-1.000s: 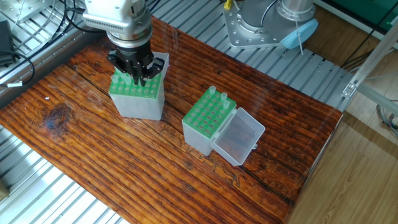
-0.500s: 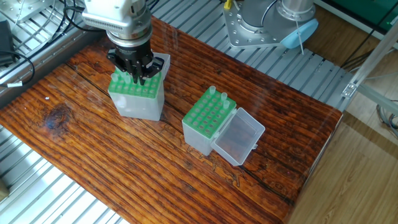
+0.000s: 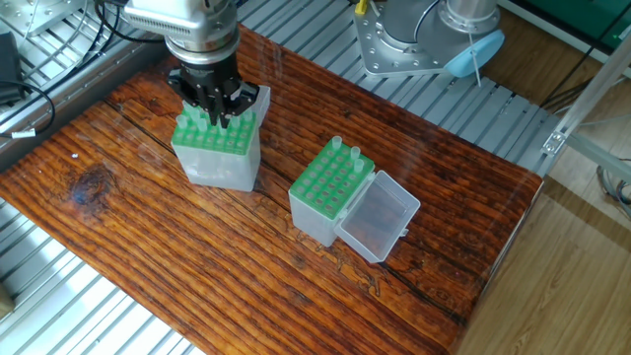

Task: Transfer all large pipette tips from one holder to another

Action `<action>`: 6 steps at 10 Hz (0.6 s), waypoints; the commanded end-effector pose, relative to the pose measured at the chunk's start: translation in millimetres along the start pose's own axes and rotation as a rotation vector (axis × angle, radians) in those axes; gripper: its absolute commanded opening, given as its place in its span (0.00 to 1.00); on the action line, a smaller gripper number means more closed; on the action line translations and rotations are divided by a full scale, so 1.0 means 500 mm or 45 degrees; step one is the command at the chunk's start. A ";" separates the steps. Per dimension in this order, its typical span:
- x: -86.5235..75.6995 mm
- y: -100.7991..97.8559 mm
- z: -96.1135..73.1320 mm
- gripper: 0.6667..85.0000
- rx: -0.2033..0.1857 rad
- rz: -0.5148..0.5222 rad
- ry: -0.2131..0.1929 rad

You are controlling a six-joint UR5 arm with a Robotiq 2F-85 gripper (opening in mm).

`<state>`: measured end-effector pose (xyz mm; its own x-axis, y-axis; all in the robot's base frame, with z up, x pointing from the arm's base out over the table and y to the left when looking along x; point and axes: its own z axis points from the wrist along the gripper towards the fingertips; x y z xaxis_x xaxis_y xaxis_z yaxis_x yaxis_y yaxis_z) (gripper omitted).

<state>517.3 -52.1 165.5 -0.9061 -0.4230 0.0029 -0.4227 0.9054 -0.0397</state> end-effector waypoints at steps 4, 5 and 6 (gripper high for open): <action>-0.026 0.007 -0.064 0.13 -0.032 0.006 -0.015; -0.029 0.008 -0.074 0.13 -0.034 0.006 -0.016; -0.032 0.011 -0.082 0.13 -0.046 0.007 -0.022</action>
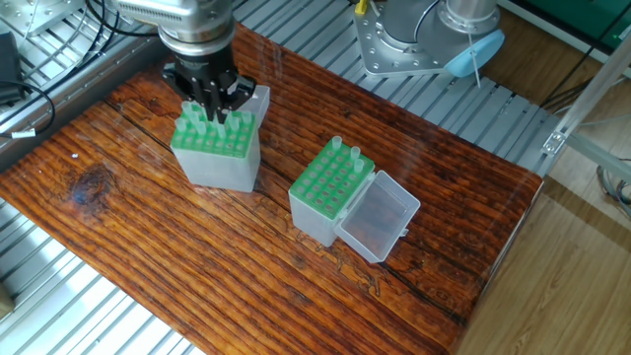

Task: Transfer all large pipette tips from one holder to another

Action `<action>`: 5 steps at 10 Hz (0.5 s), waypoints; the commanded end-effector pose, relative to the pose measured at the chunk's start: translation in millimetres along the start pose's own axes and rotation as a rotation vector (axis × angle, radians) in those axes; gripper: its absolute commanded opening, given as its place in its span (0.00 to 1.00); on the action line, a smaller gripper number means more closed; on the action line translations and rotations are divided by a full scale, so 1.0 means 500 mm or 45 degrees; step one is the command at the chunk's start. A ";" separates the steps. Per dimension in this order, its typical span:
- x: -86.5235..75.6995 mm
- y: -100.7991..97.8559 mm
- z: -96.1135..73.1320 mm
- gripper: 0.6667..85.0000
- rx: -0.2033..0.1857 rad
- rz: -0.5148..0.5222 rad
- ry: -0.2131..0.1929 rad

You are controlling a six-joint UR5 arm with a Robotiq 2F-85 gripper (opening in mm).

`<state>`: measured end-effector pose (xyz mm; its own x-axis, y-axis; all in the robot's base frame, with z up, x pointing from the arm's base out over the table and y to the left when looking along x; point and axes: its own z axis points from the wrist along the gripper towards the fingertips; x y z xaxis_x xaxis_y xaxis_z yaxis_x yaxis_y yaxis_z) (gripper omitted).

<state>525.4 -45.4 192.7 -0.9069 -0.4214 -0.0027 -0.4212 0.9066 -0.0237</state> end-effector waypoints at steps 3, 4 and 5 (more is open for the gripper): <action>-0.015 0.006 -0.063 0.13 -0.037 -0.004 0.004; -0.016 0.005 -0.072 0.13 -0.026 -0.006 0.009; -0.017 0.006 -0.077 0.13 -0.023 -0.002 0.010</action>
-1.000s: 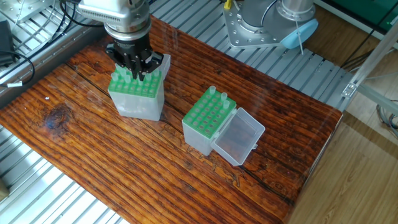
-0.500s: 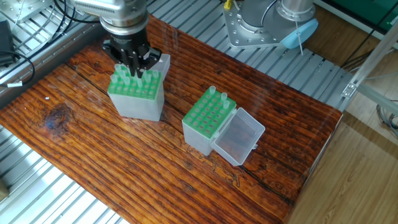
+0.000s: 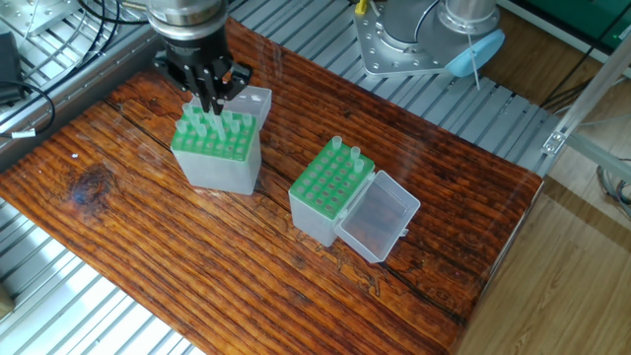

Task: Transfer all large pipette tips from one holder to another

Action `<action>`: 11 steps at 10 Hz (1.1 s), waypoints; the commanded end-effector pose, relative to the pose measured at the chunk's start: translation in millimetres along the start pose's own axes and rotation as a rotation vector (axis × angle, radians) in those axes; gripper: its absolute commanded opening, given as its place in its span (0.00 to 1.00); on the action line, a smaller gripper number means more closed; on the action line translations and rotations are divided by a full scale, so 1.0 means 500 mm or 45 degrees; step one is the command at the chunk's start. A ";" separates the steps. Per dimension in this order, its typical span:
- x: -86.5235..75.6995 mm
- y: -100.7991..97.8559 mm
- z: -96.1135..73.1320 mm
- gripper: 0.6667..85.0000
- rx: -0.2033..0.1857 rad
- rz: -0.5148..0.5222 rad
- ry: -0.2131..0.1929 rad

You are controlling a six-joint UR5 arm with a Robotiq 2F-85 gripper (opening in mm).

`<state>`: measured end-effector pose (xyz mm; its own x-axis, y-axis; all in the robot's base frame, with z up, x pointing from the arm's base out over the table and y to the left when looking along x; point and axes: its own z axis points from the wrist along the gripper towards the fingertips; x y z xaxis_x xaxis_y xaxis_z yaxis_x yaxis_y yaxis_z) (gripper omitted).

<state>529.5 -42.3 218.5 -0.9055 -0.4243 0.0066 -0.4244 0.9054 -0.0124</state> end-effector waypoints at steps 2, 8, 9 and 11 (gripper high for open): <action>-0.006 0.005 -0.035 0.13 -0.006 0.002 0.004; -0.014 -0.005 -0.034 0.13 0.017 -0.033 -0.013; -0.010 -0.010 -0.034 0.13 0.030 -0.037 -0.004; -0.008 -0.013 -0.034 0.13 0.038 -0.039 0.002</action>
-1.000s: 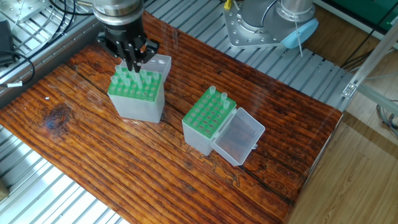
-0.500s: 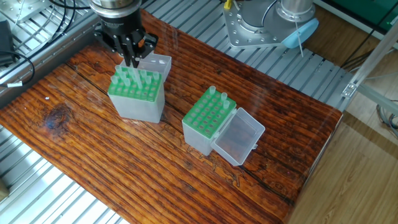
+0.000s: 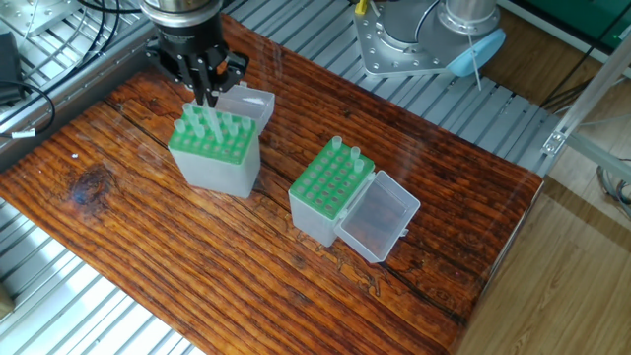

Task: Transfer all large pipette tips from one holder to another

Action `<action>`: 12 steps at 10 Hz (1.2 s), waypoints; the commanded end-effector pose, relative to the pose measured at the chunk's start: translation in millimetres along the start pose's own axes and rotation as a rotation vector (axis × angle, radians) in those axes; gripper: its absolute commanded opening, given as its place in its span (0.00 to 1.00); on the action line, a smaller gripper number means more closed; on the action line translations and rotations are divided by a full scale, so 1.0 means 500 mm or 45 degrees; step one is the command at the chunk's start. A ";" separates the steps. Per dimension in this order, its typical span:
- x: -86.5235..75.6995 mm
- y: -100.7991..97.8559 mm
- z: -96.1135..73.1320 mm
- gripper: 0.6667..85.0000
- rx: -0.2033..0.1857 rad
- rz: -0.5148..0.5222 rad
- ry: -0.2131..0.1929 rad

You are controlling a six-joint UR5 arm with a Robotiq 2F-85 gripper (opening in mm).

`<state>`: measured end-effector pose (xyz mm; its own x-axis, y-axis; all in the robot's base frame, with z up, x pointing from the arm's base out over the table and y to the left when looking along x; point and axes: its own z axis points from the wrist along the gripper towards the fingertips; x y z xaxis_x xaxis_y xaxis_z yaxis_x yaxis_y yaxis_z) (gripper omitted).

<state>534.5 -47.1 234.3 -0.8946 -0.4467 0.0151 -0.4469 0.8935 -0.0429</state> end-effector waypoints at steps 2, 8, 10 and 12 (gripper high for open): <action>0.001 0.005 -0.011 0.13 -0.009 -0.001 0.003; 0.000 0.019 -0.087 0.13 -0.060 -0.007 0.034; -0.005 0.022 -0.102 0.13 -0.056 -0.003 0.045; -0.008 0.029 -0.118 0.13 -0.059 0.001 0.059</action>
<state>530.7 -36.8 280.5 -0.8931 -0.4462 0.0564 -0.4474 0.8943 -0.0097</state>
